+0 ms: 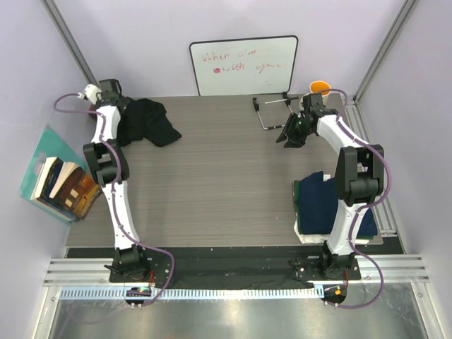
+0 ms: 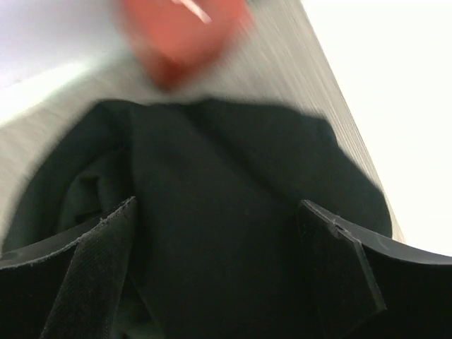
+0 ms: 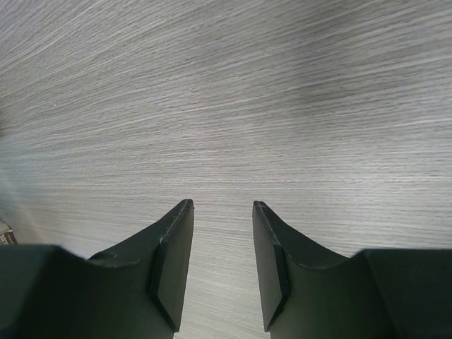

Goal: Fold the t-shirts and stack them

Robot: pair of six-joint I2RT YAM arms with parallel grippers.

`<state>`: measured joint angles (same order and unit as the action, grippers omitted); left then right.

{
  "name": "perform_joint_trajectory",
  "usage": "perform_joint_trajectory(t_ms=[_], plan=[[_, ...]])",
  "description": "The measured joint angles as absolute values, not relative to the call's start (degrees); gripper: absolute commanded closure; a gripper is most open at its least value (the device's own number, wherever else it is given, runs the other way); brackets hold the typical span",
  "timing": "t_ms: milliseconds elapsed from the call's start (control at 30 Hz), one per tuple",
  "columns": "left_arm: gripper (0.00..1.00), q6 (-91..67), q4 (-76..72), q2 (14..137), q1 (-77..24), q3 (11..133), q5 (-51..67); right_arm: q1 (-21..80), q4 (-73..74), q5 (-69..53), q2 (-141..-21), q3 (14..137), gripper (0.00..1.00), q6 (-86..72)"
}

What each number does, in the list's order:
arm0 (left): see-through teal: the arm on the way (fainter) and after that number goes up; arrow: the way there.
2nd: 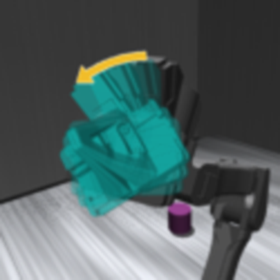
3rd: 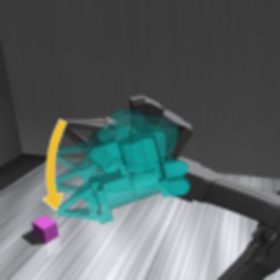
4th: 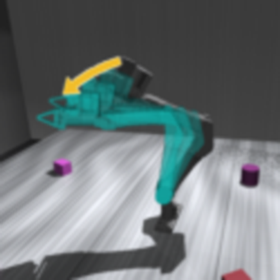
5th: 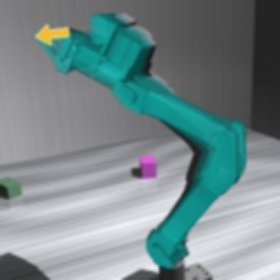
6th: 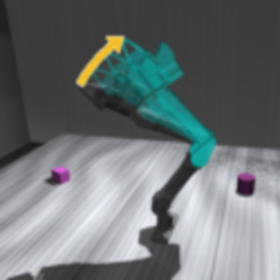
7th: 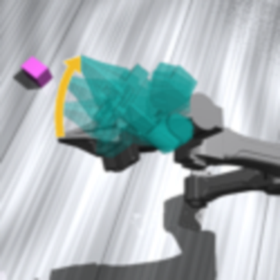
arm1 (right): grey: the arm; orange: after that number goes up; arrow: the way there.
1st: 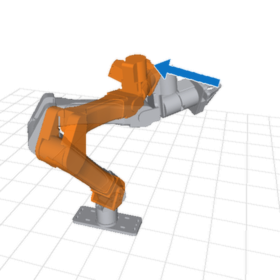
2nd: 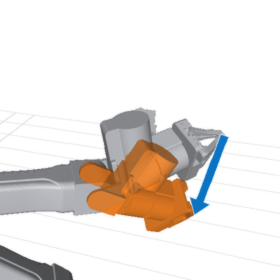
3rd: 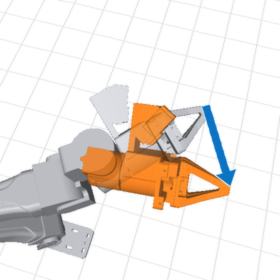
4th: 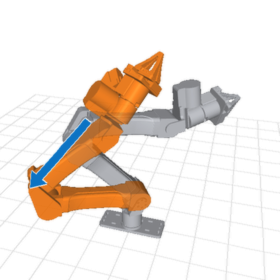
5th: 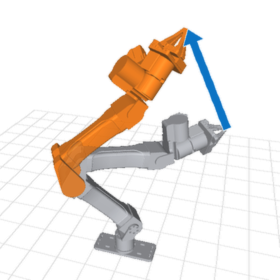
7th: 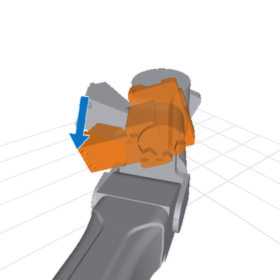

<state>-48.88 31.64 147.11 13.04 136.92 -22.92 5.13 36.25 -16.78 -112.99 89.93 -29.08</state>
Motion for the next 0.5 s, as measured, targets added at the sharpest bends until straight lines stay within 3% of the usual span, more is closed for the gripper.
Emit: perform_joint_trajectory(t_ms=[200, 500], plan=[[0.12, -46.04, 31.27, 147.06, 7.25, 135.76, -17.26, 5.13, 34.68, -17.15, -113.01, 89.36, 0.55, -29.06], [0.12, -46.30, 28.29, 142.50, 1.69, 124.51, -13.13, 5.13, 33.39, -17.50, -112.95, 86.63, 0.55, -28.97]])
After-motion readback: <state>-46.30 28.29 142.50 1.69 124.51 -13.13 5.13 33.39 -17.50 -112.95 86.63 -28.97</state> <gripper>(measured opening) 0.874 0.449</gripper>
